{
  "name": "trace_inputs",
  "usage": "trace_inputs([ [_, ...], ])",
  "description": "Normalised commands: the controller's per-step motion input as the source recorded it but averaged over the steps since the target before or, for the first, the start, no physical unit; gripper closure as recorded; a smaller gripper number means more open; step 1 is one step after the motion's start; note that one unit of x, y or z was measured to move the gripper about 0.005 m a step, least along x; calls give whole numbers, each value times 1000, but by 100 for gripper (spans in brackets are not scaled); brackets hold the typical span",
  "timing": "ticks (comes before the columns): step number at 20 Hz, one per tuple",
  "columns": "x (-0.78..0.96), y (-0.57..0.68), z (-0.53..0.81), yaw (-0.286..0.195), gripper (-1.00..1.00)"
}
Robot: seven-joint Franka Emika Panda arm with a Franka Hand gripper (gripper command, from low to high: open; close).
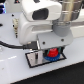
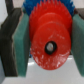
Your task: Insert the blue gear onto the right peg, followed by the red gear
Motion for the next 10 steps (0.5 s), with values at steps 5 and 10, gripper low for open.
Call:
trace_inputs([
  [5, 105, 12, 29, 0, 100],
  [10, 152, 81, 37, 0, -100],
])
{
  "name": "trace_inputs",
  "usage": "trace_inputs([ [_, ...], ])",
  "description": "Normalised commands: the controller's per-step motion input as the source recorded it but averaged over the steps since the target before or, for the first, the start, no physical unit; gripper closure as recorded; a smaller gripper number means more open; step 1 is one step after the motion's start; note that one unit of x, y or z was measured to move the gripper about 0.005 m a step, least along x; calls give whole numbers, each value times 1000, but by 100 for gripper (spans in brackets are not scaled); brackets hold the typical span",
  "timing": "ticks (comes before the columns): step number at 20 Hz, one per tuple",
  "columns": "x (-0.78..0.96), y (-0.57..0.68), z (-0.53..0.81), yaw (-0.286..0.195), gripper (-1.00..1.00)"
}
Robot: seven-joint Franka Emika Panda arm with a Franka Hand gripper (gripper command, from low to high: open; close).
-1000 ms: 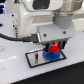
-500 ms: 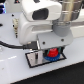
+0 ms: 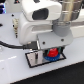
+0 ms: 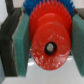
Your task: Insert the blue gear onto the right peg, followed by the red gear
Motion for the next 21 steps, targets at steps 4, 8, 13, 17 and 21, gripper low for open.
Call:
trace_inputs([
  [4, 107, 113, 66, 0, -100],
  [8, 136, 112, 120, 0, -100],
  [13, 21, 137, 542, 0, -100],
  [17, -16, 232, 750, 0, -100],
  [21, 9, 84, 314, 0, -100],
])
